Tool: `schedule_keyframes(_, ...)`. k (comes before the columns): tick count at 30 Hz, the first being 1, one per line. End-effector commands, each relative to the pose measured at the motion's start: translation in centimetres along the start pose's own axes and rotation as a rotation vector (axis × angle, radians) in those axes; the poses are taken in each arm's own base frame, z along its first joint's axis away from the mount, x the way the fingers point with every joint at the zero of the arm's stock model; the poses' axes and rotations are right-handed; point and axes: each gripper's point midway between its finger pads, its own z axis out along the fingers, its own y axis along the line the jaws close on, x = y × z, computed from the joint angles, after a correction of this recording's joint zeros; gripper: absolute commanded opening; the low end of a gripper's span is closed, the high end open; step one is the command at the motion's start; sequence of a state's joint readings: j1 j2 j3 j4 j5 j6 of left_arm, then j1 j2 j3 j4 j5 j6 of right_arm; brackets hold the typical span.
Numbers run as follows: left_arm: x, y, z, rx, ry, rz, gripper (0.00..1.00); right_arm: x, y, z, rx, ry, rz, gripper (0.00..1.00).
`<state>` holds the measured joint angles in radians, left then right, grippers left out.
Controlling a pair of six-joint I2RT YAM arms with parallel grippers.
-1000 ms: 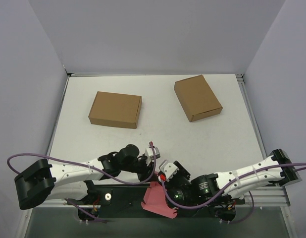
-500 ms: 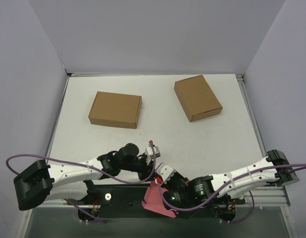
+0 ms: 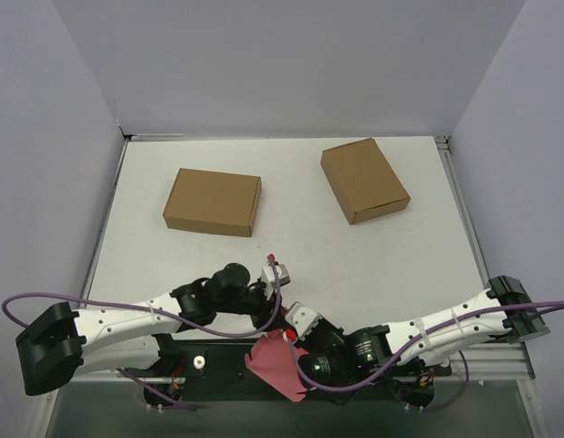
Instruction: Fold the paper box
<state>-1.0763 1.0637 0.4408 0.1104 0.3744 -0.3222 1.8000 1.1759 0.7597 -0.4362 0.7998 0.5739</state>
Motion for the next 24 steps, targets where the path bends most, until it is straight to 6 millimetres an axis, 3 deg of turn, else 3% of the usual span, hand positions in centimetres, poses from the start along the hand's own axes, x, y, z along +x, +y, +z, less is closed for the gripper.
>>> schedule_keyframes(1, -2.6, -1.1, -1.1, 0.014, -0.086, 0.007, 0.47, 1.2, -2.2, 0.2, 0.090, 0.019, -0.094, 0.00)
schedule_keyframes(2, -2.8, -1.3, -1.4, 0.018, -0.100, 0.011, 0.53, 1.2, -2.2, 0.2, 0.090, 0.019, -0.091, 0.00)
schedule_keyframes(6, -3.1, -1.3, -1.9, 0.011, -0.116, 0.007, 0.62, 1.2, -2.2, 0.2, 0.090, 0.020, -0.100, 0.00)
schedule_keyframes(17, -4.5, -0.7, -3.9, -0.053, -0.209, -0.008, 0.73, 1.0, -2.5, -0.1, 0.089, 0.009, -0.081, 0.00)
schedule_keyframes(20, -5.6, 0.0, -5.4, -0.090, -0.294, -0.036, 0.74, 1.0, -2.6, -0.2, 0.089, 0.003, -0.079, 0.00)
schedule_keyframes(23, -6.0, 1.9, -6.8, -0.183, -0.373, -0.082, 0.77, 1.0, -2.9, -0.2, 0.102, 0.002, -0.088, 0.00)
schedule_keyframes(24, -5.1, 3.2, -6.9, -0.229, -0.369, -0.112, 0.78, 0.9, -2.9, -0.2, 0.110, -0.001, -0.096, 0.00)
